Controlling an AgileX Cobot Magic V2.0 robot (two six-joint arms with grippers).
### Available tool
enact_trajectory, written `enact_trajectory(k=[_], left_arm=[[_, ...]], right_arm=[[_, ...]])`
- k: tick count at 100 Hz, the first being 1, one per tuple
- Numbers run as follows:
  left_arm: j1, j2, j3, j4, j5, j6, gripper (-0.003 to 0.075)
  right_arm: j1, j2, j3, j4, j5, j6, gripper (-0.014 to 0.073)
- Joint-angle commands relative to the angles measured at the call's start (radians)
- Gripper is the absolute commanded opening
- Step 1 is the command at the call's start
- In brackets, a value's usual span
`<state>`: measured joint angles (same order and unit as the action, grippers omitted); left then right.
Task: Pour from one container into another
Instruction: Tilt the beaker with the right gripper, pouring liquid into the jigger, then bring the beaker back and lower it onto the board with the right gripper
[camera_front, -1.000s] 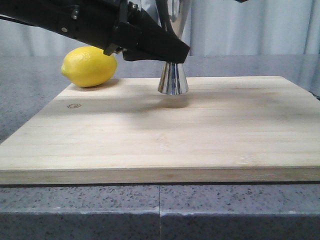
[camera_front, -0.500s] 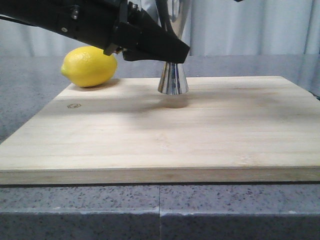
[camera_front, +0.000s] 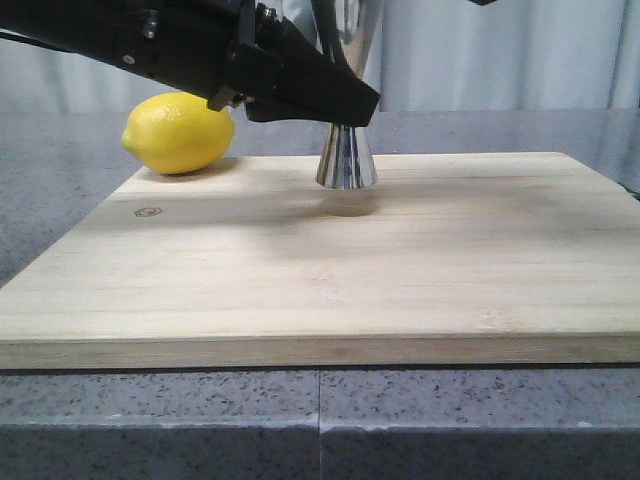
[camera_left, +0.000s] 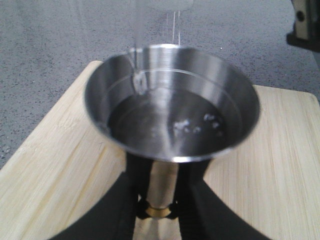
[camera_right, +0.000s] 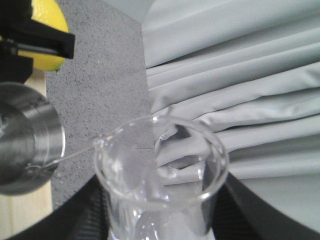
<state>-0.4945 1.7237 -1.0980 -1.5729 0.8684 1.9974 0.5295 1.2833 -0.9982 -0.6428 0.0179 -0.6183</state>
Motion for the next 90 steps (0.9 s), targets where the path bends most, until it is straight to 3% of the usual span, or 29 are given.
enact_trajectory(k=[1, 17, 47, 65, 90], left_arm=[[-0.008, -0.054, -0.031, -0.070, 0.044, -0.003, 0.0082], [-0.008, -0.054, -0.031, -0.070, 0.044, -0.003, 0.0082], [-0.008, -0.054, -0.031, -0.070, 0.044, -0.003, 0.0082], [-0.008, -0.054, -0.031, -0.070, 0.044, -0.003, 0.0082], [-0.008, -0.054, -0.031, -0.070, 0.044, -0.003, 0.0082]], right_arm=[[-0.001, -0.028, -0.041, 0.091, -0.052, 0.011, 0.0298], [-0.001, -0.028, -0.041, 0.309, -0.045, 0.017, 0.0298], [-0.016, -0.053, -0.041, 0.564, 0.000, 0.017, 0.0298], [-0.121, -0.082, -0.032, 0.804, 0.071, 0.017, 0.0298], [-0.277, -0.157, 0.109, 1.055, 0.024, 0.017, 0.0298]])
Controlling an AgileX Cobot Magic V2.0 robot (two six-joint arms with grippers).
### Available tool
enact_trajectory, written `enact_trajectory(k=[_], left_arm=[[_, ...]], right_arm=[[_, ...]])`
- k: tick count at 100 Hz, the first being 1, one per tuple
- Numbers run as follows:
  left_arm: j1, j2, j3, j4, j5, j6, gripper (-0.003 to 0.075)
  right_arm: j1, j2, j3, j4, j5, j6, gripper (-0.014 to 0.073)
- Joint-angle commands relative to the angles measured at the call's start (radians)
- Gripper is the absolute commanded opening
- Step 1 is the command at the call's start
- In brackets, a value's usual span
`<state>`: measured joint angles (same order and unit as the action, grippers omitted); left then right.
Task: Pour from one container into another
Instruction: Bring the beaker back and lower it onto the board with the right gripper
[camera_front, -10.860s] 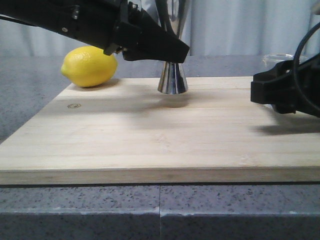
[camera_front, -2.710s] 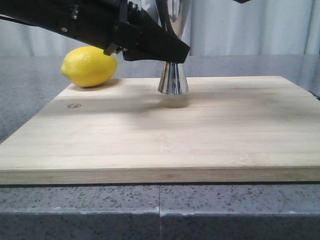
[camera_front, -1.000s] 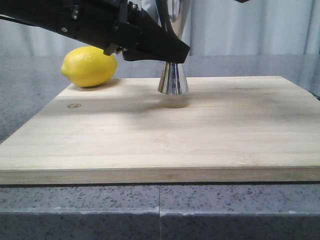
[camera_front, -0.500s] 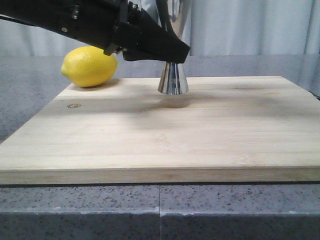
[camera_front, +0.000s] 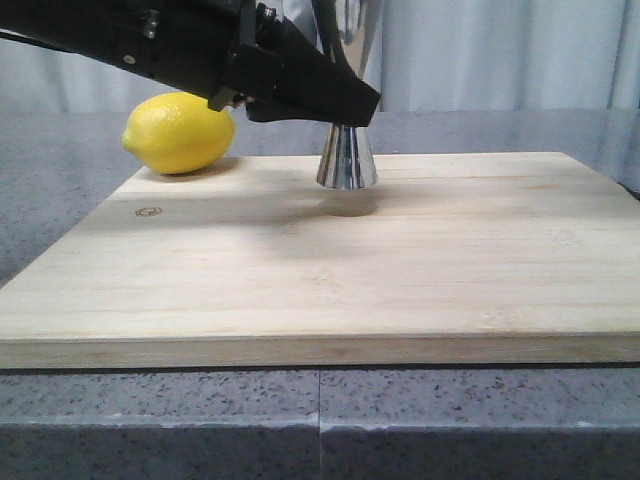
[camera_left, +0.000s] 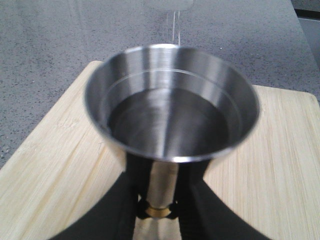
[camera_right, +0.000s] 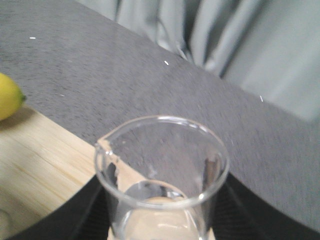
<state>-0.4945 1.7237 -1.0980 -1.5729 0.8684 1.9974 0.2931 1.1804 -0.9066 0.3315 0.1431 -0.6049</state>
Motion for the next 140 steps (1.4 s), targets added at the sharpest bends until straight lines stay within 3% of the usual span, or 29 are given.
enact_trajectory(k=[1, 32, 76, 101, 123, 140], left_arm=[[-0.008, -0.054, -0.031, -0.070, 0.044, -0.003, 0.0082], [-0.008, -0.054, -0.031, -0.070, 0.044, -0.003, 0.0082], [-0.008, -0.054, -0.031, -0.070, 0.044, -0.003, 0.0082], [-0.008, -0.054, -0.031, -0.070, 0.044, -0.003, 0.0082], [-0.008, -0.054, -0.031, -0.070, 0.044, -0.003, 0.0082], [-0.008, -0.054, -0.031, -0.070, 0.044, -0.003, 0.0082]], right_arm=[[-0.043, -0.058, 0.030, 0.091, -0.109, 0.003, 0.0298], [-0.039, -0.107, 0.286, 0.268, -0.318, 0.015, 0.0298], [0.121, -0.052, 0.453, 0.276, -0.691, 0.136, 0.0298], [0.122, 0.048, 0.453, 0.243, -0.773, 0.202, 0.0298], [0.122, 0.128, 0.453, 0.095, -0.851, 0.367, 0.0298], [0.122, 0.182, 0.453, 0.049, -0.880, 0.385, 0.0298]])
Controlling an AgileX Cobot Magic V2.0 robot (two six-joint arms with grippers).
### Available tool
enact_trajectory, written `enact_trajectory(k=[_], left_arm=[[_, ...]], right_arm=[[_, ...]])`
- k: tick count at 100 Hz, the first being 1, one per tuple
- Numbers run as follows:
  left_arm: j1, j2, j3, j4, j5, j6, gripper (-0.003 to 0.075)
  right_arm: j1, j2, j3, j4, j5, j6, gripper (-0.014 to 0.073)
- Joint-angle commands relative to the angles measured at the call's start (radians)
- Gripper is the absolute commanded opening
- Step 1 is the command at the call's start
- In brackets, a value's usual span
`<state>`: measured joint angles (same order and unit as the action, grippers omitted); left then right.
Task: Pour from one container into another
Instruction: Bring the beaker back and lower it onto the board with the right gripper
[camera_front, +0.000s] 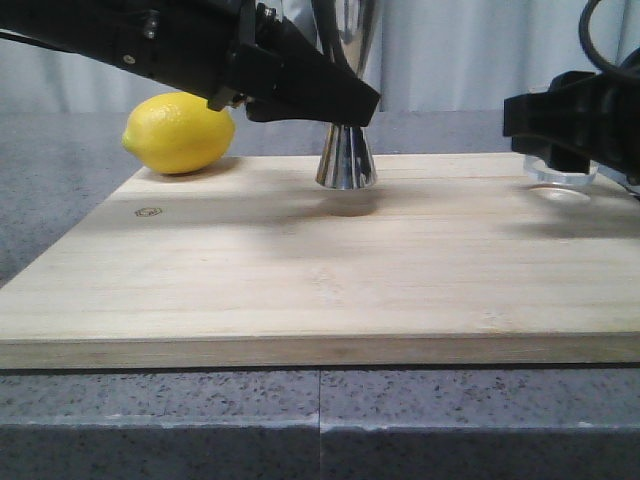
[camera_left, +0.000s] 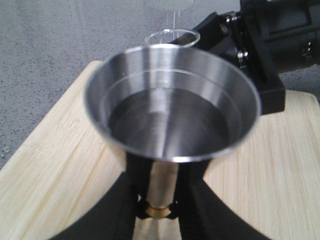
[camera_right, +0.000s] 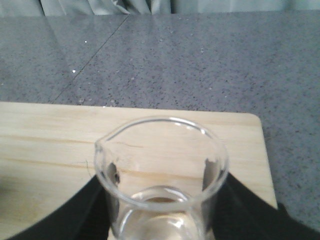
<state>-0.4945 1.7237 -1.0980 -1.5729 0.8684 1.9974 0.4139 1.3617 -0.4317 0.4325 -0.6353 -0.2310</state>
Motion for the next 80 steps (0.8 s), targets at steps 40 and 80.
enact_trajectory(k=[40, 80], left_arm=[[-0.008, -0.054, -0.031, -0.070, 0.044, -0.003, 0.0082], [-0.008, -0.054, -0.031, -0.070, 0.044, -0.003, 0.0082]], right_arm=[[0.001, 0.034, -0.022, -0.091, -0.126, 0.011, 0.0320], [0.001, 0.005, -0.022, -0.093, -0.099, 0.011, 0.0600]])
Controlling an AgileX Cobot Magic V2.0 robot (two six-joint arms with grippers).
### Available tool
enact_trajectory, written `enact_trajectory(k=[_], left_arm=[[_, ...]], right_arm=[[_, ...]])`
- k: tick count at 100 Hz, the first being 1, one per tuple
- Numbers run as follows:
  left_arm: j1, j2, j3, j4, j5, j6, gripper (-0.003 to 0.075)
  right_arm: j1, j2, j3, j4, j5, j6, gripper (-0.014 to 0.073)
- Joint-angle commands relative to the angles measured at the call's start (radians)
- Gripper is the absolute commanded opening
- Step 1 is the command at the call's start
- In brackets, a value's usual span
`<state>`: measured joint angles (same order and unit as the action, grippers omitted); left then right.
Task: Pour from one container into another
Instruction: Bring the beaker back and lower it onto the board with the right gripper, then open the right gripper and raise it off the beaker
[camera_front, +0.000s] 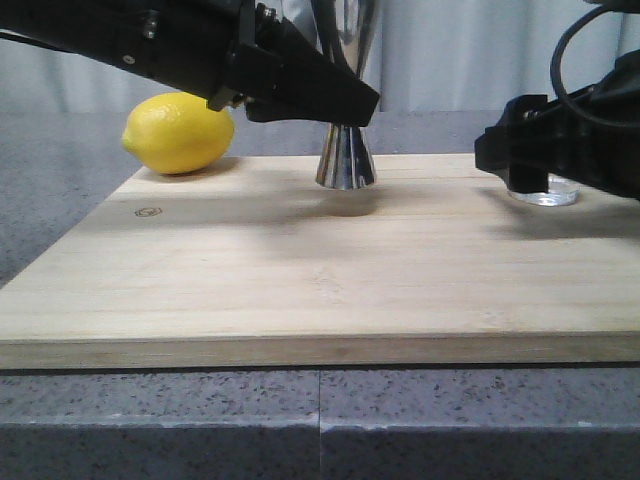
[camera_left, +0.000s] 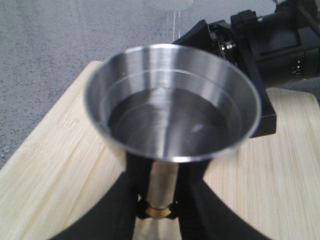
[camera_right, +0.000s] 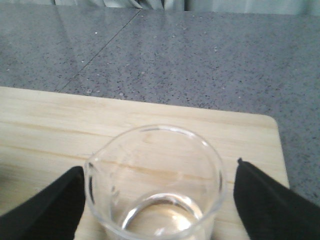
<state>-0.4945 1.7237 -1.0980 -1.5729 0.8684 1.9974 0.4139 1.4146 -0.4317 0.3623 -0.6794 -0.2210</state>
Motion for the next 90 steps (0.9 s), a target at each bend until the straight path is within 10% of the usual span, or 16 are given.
enact_trajectory(k=[1, 90], left_arm=[[-0.008, -0.054, -0.031, -0.070, 0.044, -0.003, 0.0082], [-0.008, -0.052, -0.031, -0.096, -0.055, 0.006, 0.0082]], right_arm=[[0.001, -0.048, -0.022, -0.023, -0.052, 0.001, 0.0600], [0.001, -0.664, -0.022, -0.177, 0.697, -0.003, 0.0599]])
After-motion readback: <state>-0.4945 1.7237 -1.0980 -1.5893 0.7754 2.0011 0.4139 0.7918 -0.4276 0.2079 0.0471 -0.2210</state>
